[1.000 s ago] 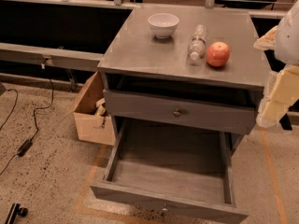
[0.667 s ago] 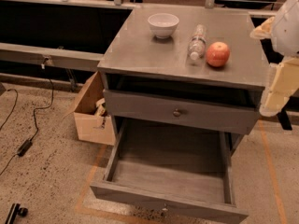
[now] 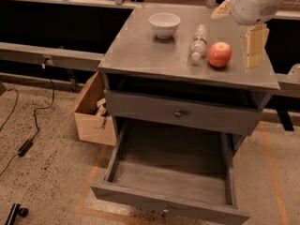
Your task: Place water bottle into middle drawer
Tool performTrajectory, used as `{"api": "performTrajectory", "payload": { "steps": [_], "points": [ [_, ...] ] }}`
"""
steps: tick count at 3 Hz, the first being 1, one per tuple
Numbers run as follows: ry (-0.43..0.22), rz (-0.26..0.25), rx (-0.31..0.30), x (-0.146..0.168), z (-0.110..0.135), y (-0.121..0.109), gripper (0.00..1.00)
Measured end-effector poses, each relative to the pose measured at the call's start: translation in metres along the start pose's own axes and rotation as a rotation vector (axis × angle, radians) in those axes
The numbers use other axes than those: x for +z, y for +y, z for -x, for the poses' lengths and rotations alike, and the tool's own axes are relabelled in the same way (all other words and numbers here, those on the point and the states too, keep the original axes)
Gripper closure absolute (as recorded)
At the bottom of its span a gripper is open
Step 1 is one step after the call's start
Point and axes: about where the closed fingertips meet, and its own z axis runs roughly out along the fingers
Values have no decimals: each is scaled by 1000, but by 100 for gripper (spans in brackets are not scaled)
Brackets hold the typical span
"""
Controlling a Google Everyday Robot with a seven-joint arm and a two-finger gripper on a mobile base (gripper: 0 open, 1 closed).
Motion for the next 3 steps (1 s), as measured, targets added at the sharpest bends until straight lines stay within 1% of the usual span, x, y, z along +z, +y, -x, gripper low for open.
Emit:
{"api": "performTrajectory", "payload": {
  "steps": [1,2,3],
  "points": [
    [-43,63,-165,50,10,-50,0],
    [-43,16,-237,64,3,-79,0],
    [-50,-28,-252,63,1,-85,0]
  ]
}}
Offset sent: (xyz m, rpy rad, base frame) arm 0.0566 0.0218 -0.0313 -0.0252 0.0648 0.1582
